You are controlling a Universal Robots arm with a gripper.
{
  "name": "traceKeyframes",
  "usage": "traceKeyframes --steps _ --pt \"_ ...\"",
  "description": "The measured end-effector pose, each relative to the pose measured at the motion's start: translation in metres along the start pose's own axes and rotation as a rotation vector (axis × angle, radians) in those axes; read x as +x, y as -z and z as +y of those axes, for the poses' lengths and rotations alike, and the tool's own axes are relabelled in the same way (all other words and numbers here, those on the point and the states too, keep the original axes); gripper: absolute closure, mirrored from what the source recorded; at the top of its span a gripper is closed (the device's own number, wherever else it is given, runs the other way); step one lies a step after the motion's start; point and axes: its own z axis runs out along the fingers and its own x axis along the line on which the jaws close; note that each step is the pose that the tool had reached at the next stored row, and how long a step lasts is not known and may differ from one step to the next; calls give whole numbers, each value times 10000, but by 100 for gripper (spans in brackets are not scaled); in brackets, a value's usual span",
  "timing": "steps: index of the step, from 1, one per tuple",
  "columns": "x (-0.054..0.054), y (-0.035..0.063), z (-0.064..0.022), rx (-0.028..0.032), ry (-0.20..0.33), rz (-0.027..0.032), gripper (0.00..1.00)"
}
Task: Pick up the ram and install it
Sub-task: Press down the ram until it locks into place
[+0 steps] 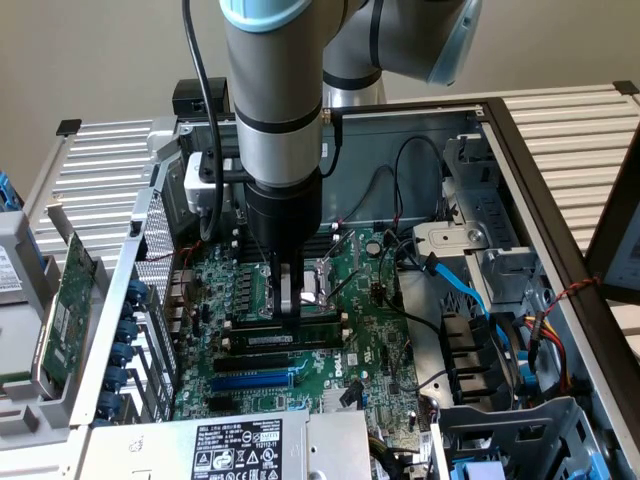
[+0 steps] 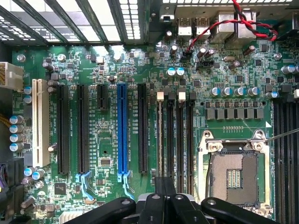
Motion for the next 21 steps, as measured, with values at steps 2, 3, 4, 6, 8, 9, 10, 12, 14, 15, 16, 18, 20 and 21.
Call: traceKeyframes --steps 2,3,4,6,8,9,10,12,14,15,16,18,20,21 --pt "0 -1 0 2 0 0 89" --pt "0 -2 1 4 0 0 89" --pt "0 -3 1 7 0 0 89" --pt "0 -8 0 19 1 -6 89" --pt "0 -10 2 25 0 -4 89" --pt "0 -10 2 27 1 -1 89" --pt "0 -11 3 31 0 -1 89" --pt "1 -13 6 37 1 -2 89" --pt "1 -16 9 44 2 -4 89" --pt "1 -16 11 45 2 -3 89" --pt "0 -18 12 45 3 -6 89" --pt "1 -19 15 47 2 -5 89" --pt "2 -20 17 46 3 -3 89" --pt "2 -21 19 47 2 -4 89"
